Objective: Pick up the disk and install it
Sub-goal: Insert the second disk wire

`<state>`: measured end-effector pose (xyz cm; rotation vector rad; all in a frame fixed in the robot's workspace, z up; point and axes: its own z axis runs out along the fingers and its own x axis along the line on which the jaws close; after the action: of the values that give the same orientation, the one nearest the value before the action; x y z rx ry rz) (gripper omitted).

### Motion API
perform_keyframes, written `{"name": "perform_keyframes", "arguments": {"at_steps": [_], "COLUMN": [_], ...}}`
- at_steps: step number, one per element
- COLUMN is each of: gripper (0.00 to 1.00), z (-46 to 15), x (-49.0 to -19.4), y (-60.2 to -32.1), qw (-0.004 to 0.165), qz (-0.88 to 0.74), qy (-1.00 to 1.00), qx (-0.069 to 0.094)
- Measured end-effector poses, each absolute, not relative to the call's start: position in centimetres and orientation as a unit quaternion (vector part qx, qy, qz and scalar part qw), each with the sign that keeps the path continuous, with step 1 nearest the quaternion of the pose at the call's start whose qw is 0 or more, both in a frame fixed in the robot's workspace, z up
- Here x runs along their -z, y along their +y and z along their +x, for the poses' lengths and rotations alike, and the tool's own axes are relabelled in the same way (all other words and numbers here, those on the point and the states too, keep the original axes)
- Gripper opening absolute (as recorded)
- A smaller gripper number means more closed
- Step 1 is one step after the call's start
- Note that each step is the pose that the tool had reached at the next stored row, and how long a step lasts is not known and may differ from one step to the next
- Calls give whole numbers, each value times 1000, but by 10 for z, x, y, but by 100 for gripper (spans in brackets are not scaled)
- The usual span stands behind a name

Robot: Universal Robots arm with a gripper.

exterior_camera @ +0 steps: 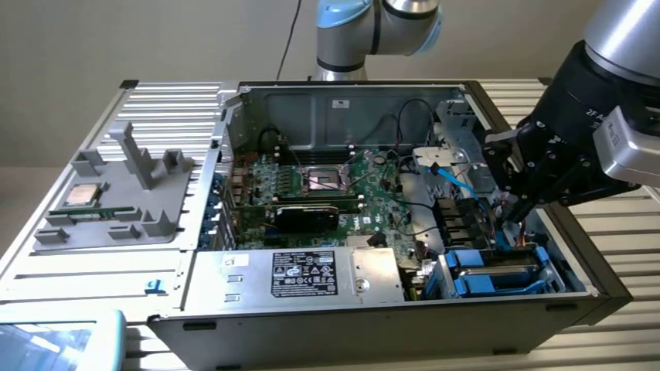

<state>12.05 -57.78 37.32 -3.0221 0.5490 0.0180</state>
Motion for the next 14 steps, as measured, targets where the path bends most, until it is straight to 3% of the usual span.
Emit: {"name": "perform_keyframes", "arguments": {"at_steps": [14], "gripper": [11], "z": [120], "x": [-373], "y": [-576], "qw": [32], "qz": [-995], "qy": [95], "qx": [-8]}}
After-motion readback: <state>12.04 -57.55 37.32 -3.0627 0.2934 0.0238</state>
